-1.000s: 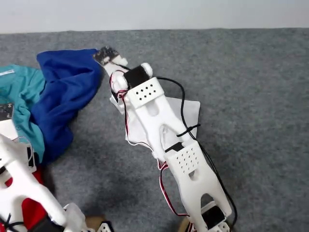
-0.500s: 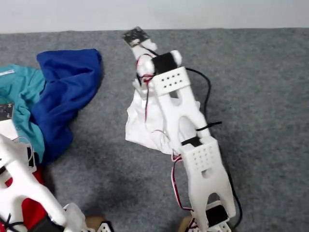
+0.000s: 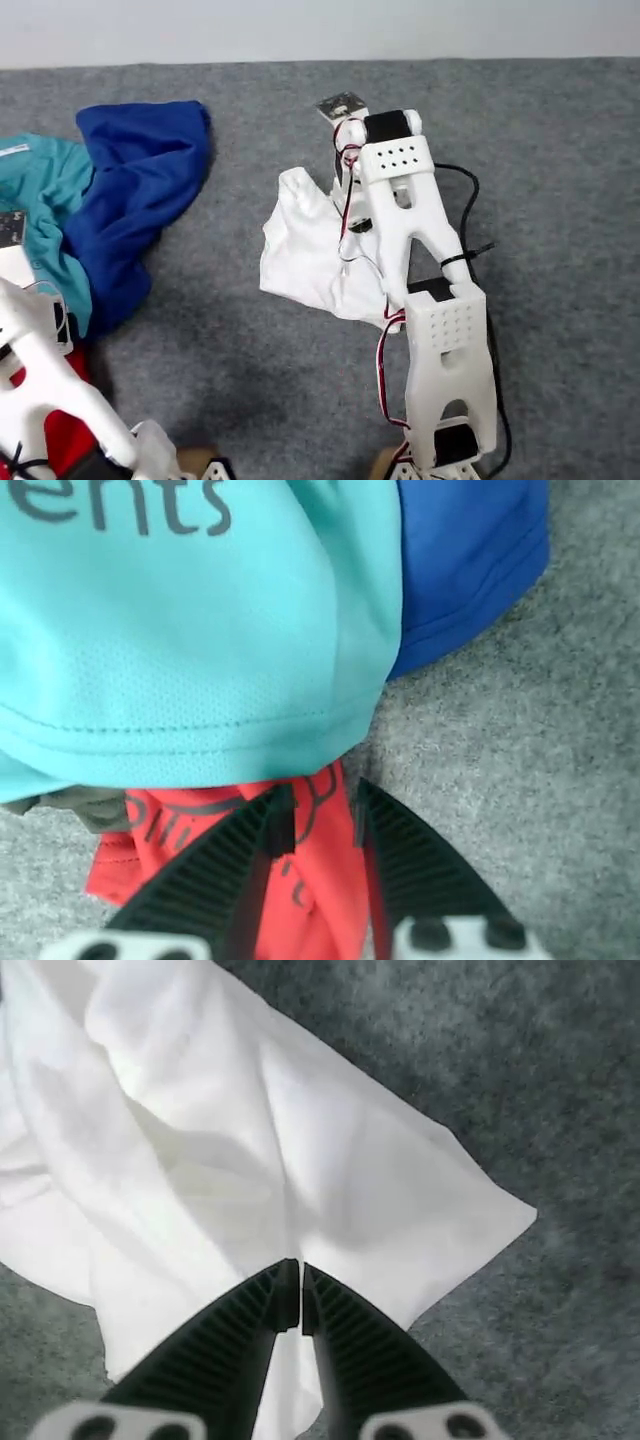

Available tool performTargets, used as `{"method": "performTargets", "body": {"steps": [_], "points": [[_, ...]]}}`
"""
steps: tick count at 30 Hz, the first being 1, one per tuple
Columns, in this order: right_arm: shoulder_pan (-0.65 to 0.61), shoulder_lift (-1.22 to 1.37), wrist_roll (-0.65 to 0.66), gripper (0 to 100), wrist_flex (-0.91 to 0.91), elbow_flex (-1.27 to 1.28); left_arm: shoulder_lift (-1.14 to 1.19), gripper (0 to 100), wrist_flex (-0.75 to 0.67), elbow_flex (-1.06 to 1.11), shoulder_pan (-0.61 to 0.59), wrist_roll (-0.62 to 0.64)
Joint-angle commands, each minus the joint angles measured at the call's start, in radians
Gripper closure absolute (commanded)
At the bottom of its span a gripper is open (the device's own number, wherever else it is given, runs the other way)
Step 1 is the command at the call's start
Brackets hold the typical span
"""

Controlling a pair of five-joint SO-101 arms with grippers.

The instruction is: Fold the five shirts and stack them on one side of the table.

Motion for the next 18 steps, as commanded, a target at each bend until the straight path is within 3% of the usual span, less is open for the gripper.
{"method": "performTargets", "body": {"steps": [1,13,18], "points": [[-0.028,-0.082,0.009,98.8,0.035,0.021,-0.035,89,-0.021,-0.005,0.009,-0.002],[-0.367,-0.084,0.002,98.8,0.033,0.061,-0.032,89,-0.041,-0.004,0.009,-0.002],[-0.427,-0.093,0.008,98.8,0.031,0.06,-0.032,89,-0.041,-0.004,0.009,-0.002]]}}
